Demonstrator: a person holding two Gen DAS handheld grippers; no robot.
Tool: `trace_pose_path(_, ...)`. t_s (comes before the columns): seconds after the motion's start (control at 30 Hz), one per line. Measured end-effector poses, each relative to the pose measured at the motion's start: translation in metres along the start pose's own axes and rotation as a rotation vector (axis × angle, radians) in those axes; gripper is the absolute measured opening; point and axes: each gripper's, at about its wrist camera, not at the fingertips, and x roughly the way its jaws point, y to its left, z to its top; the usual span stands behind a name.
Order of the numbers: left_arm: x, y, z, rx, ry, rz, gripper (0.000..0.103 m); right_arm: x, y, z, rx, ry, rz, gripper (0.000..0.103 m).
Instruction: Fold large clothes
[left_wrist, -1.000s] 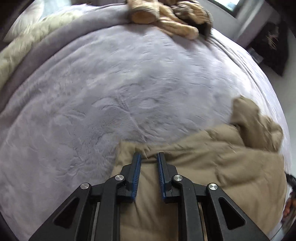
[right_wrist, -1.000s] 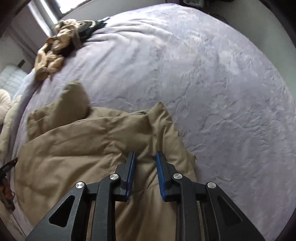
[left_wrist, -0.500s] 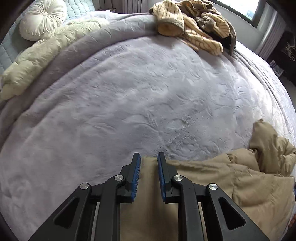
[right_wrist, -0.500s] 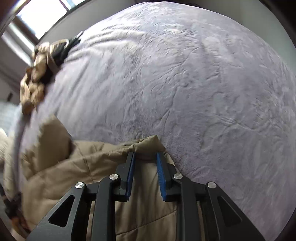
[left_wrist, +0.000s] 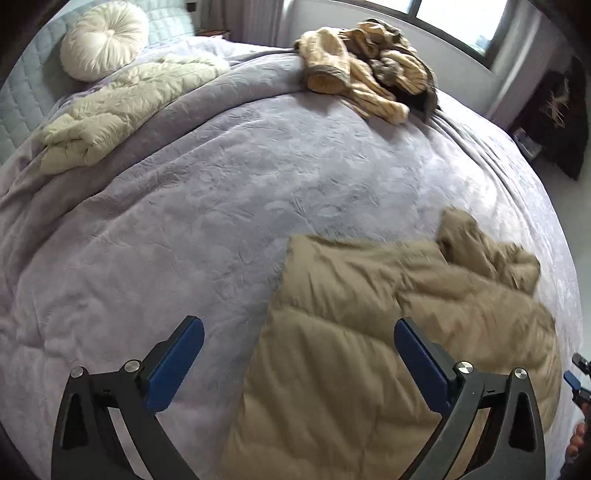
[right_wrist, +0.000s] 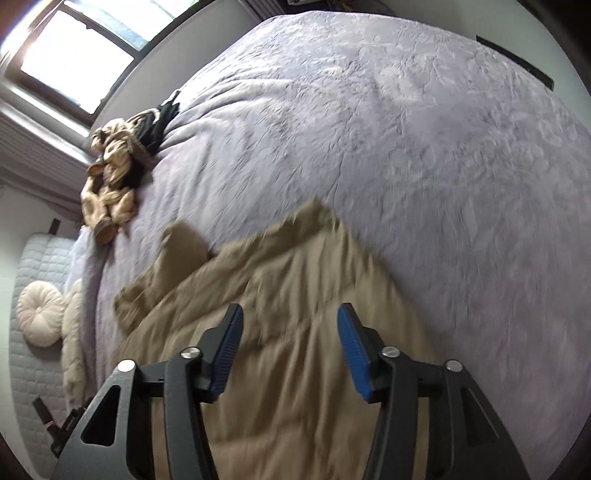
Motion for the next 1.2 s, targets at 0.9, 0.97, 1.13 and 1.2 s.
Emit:
trace_pose_path(0.9,-0.006,-0.014,-0.099,0.038,0.174,0.032,0.103,-0.004,-0.049,-0.133,0.201,0.238,0.212,0.103)
trace_pose_path(0.97,-0.003,-0.012,-0.102,0.038,0.188,0.001,0.103,-0.002,-0.054,-0.136,0.226,0.249,0.221,0.103)
trace_pose_path(1.13,0.003,0.016,-0.120,-0.119,0.218,-0.266,0.103,0.003,-0.066,-0.144,0.268,0.271,0.251,0.103)
trace_pose_path(1.2,0.011,0.026,-0.131,-0.184,0.243,-0.326,0.103,0.004,-0.071,-0.147,0.282,0.272,0.279,0.103)
